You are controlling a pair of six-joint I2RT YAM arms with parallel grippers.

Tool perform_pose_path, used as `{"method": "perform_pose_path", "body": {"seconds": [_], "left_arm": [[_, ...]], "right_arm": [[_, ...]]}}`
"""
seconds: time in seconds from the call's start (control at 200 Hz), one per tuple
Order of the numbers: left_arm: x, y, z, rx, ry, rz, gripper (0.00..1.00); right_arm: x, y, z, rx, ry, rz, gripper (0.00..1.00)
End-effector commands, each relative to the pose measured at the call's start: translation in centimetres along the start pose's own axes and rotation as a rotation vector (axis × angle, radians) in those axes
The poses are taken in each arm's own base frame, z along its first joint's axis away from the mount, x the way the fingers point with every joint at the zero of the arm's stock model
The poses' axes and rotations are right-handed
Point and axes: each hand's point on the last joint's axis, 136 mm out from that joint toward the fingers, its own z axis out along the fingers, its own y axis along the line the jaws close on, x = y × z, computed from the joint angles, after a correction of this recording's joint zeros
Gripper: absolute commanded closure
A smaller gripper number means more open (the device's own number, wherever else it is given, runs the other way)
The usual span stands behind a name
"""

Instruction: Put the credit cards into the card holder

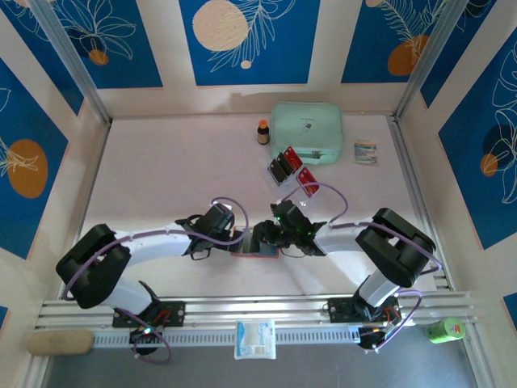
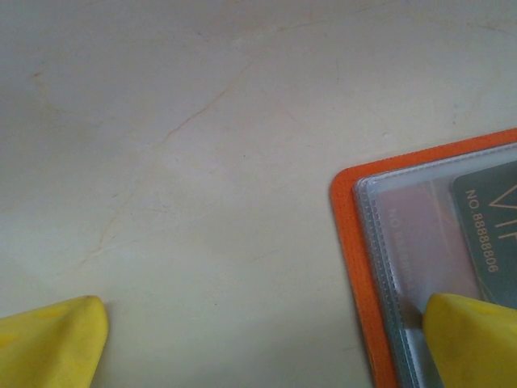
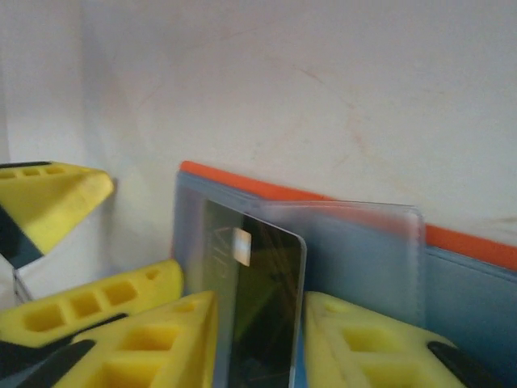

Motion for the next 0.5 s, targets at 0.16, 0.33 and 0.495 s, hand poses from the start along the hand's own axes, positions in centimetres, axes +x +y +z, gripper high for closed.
{"method": "perform_pose_path", "body": {"seconds": [0.16,0.33,0.495], "left_arm": [[-1.5,0.6,-2.3,-0.021,-0.035,-0.082,0.00],[-1.2,2.1,-2.7,-0.085,-0.025,-0.110,0.00],[0.3,3.1,-1.8,-0.131,0.036,-0.121,0.00]], "right_arm": [[0.0,0.5,-2.9,0.084,0.068,-0.093,0.50],[-0.1,0.9,-3.7,0.101,0.092,-0.122,0.61],[0.3,1.3,-2.7,0.111,0.147,-0.146,0.84]]}}
